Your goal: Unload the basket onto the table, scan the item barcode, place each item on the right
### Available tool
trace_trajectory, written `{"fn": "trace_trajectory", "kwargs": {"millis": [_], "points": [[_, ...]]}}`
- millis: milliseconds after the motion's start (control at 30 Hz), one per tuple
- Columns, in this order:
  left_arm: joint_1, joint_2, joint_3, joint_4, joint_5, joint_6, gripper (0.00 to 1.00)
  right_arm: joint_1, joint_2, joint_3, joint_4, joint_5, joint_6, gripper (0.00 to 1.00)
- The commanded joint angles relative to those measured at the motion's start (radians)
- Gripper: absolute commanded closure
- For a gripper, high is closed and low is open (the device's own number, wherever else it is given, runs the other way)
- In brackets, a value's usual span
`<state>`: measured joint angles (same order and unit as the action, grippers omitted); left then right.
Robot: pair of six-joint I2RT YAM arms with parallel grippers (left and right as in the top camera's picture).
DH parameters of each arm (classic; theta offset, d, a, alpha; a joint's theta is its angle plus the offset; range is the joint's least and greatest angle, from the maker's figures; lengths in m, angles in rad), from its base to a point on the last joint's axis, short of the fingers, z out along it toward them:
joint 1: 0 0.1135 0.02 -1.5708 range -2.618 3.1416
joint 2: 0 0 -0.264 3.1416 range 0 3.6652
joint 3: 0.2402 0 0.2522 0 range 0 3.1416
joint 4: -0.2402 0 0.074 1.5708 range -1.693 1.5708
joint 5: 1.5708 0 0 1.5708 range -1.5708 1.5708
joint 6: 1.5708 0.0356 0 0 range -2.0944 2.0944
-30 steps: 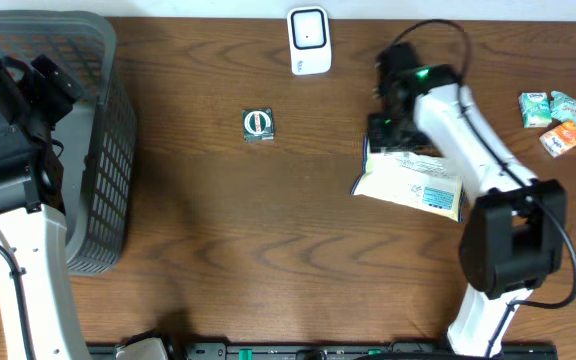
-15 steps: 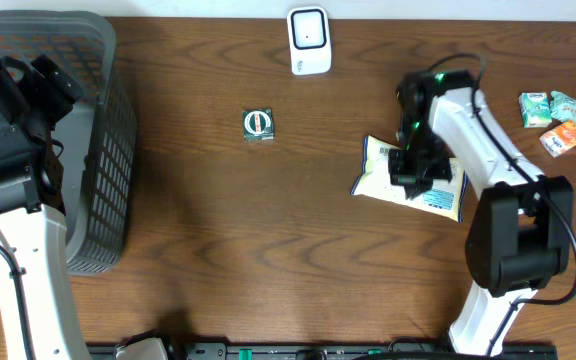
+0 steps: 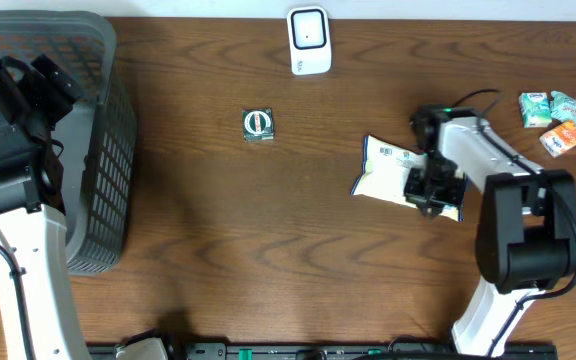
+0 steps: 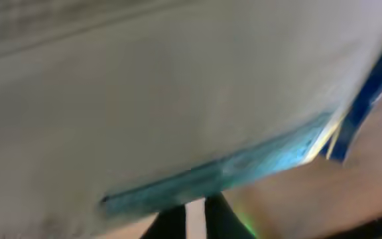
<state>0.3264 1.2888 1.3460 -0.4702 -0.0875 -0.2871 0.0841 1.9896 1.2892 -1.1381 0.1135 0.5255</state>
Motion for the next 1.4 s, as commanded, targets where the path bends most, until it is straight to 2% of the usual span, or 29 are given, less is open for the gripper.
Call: {"fn": "trace_trajectory", "kwargs": {"millis": [0, 133, 333, 700, 867, 933, 1000, 1033, 1100, 1133, 1267, 1367], "points": [[0.005, 0.003, 0.016, 0.000, -0.002, 0.010, 0.02, -0.059, -0.002, -0.001, 0.067, 0.045, 0.027, 0.87], [0.005, 0.003, 0.016, 0.000, -0.002, 0.010, 0.02, -0.091, -0.001, -0.001, 0.200, -0.005, 0.005, 0.85], [0.005, 0.003, 0.016, 0.000, -0.002, 0.010, 0.02, -0.071, -0.001, -0.001, 0.348, -0.280, -0.051, 0.84], [0.005, 0.003, 0.016, 0.000, -0.002, 0.010, 0.02, 0.025, -0.002, 0.002, 0.446, -0.364, -0.007, 0.78], [0.005, 0.003, 0.016, 0.000, -0.002, 0.010, 0.02, 0.027, -0.002, 0.054, 0.404, -0.364, -0.046, 0.73], [0.005, 0.003, 0.016, 0.000, -0.002, 0.010, 0.02, 0.014, -0.002, 0.095, 0.357, -0.363, -0.059, 0.68], [0.005, 0.003, 0.016, 0.000, -0.002, 0.010, 0.02, -0.002, -0.002, 0.132, 0.319, -0.365, -0.059, 0.57], [0.005, 0.003, 0.016, 0.000, -0.002, 0.010, 0.02, -0.009, -0.002, 0.146, 0.306, -0.370, -0.059, 0.49], [0.005, 0.003, 0.016, 0.000, -0.002, 0.010, 0.02, -0.026, -0.002, 0.156, 0.307, -0.407, -0.060, 0.16], [0.005, 0.003, 0.016, 0.000, -0.002, 0.010, 0.02, -0.033, -0.002, 0.156, 0.309, -0.435, -0.064, 0.11], [0.005, 0.003, 0.016, 0.000, -0.002, 0.010, 0.02, -0.038, -0.001, 0.135, 0.326, -0.485, -0.082, 0.02], [0.005, 0.003, 0.016, 0.000, -0.002, 0.010, 0.02, -0.026, 0.003, 0.100, 0.376, -0.491, -0.078, 0.01]]}}
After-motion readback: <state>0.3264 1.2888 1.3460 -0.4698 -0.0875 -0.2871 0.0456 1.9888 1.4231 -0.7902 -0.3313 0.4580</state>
